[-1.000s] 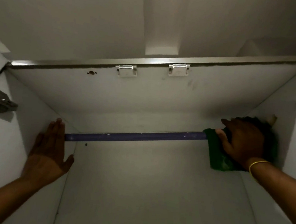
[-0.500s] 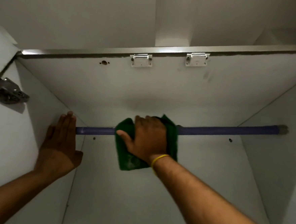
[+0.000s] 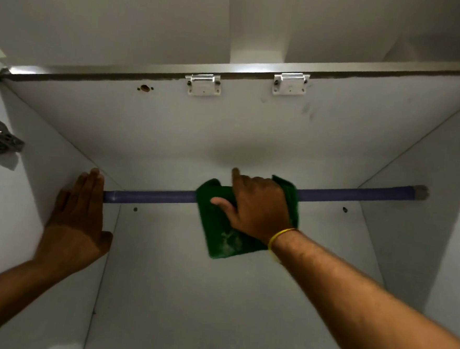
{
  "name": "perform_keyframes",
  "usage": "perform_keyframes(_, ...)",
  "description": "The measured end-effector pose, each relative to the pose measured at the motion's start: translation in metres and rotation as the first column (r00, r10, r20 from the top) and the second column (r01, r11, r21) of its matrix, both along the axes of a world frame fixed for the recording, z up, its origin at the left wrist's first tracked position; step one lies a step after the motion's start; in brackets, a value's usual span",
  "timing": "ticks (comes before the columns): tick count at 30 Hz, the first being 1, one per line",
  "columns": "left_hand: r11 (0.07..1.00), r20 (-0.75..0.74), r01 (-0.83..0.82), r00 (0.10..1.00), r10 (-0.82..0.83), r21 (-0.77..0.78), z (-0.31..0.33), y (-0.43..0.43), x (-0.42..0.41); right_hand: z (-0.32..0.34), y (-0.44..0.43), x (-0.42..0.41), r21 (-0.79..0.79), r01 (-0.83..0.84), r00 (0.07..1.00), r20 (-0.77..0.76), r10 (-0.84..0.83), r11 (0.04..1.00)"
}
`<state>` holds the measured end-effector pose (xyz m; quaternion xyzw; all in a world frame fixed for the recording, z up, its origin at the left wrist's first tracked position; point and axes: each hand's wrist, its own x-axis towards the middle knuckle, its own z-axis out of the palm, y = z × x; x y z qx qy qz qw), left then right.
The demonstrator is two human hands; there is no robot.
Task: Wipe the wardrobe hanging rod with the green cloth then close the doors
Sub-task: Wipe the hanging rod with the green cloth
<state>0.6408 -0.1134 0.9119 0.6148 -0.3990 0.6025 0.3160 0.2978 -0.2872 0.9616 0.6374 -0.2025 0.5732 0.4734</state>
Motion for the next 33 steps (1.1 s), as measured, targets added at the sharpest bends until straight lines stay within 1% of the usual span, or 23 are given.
perform_keyframes(4, 0.999, -0.016, -0.035, 0.999, 0.036, 0.01, 0.003, -0.003, 0.008, 0.004, -0.05, -0.083, 0.084, 0.072, 0.995, 0.058, -0.077, 0.994)
perform_keyframes(6, 0.998, -0.031, -0.051, 0.998, 0.052, 0.033, 0.004, -0.003, 0.008, 0.003, -0.076, -0.129, 0.114, 0.079, 0.988, 0.123, -0.093, 0.99)
perform_keyframes(8, 0.998, -0.014, -0.06, 0.998, 0.06, 0.028, 0.004, -0.004, 0.009, 0.001, -0.099, -0.169, 0.159, 0.068, 0.98, 0.177, -0.096, 0.985)
perform_keyframes(10, 0.998, 0.015, -0.063, 0.998, 0.063, 0.003, 0.003, -0.007, 0.01, 0.0, -0.115, -0.194, 0.19, 0.057, 0.971, 0.218, -0.098, 0.98)
perform_keyframes(12, 0.997, 0.023, -0.068, 0.997, 0.069, -0.025, 0.004, -0.009, 0.01, 0.001, -0.122, -0.201, 0.178, 0.038, 0.963, 0.255, -0.083, 0.983)
perform_keyframes(15, 0.996, 0.002, -0.083, 0.997, 0.084, -0.025, 0.005, -0.012, 0.008, 0.001, -0.117, -0.189, 0.172, -0.031, 0.955, 0.295, -0.022, 0.985)
perform_keyframes(18, 0.994, 0.034, -0.079, 0.996, 0.081, -0.073, 0.004, -0.017, 0.008, -0.003, -0.106, -0.163, 0.142, -0.066, 0.948, 0.317, 0.018, 0.988)
perform_keyframes(20, 0.992, 0.044, -0.076, 0.996, 0.081, -0.098, 0.004, -0.016, 0.011, -0.003, -0.095, -0.135, 0.153, -0.078, 0.955, 0.296, 0.03, 0.985)
perform_keyframes(23, 0.988, 0.137, -0.037, 0.989, 0.058, -0.152, -0.004, -0.015, 0.005, -0.001, -0.066, -0.081, 0.158, -0.12, 0.963, 0.259, 0.076, 0.98)
perform_keyframes(25, 0.984, 0.144, -0.004, 0.989, 0.03, -0.179, -0.009, -0.016, -0.009, -0.004, -0.039, -0.04, 0.143, -0.147, 0.965, 0.238, 0.11, 0.979)
perform_keyframes(26, 0.978, 0.134, 0.039, 0.991, -0.011, -0.204, -0.01, -0.018, -0.02, -0.006, -0.025, -0.019, 0.141, -0.177, 0.962, 0.234, 0.141, 0.974)
perform_keyframes(28, 0.951, 0.123, 0.195, 0.978, -0.169, -0.241, -0.009, -0.025, -0.05, -0.007, 0.005, 0.018, 0.177, -0.242, 0.957, 0.203, 0.205, 0.954)
perform_keyframes(29, 0.934, 0.141, 0.271, 0.96, -0.243, -0.233, -0.007, -0.029, -0.069, -0.007, 0.018, 0.035, 0.211, -0.261, 0.959, 0.173, 0.227, 0.942)
perform_keyframes(30, 0.924, 0.173, 0.324, 0.941, -0.292, -0.203, -0.004, -0.034, -0.089, -0.007, 0.029, 0.049, 0.24, -0.276, 0.958, 0.143, 0.248, 0.931)
perform_keyframes(32, 0.926, 0.222, 0.358, 0.919, -0.326, -0.118, 0.002, -0.045, -0.129, -0.004, 0.047, 0.064, 0.286, -0.324, 0.946, 0.101, 0.308, 0.902)
perform_keyframes(33, 0.926, 0.195, 0.369, 0.916, -0.349, -0.077, 0.005, -0.049, -0.148, -0.002, 0.055, 0.064, 0.304, -0.373, 0.927, 0.089, 0.364, 0.876)
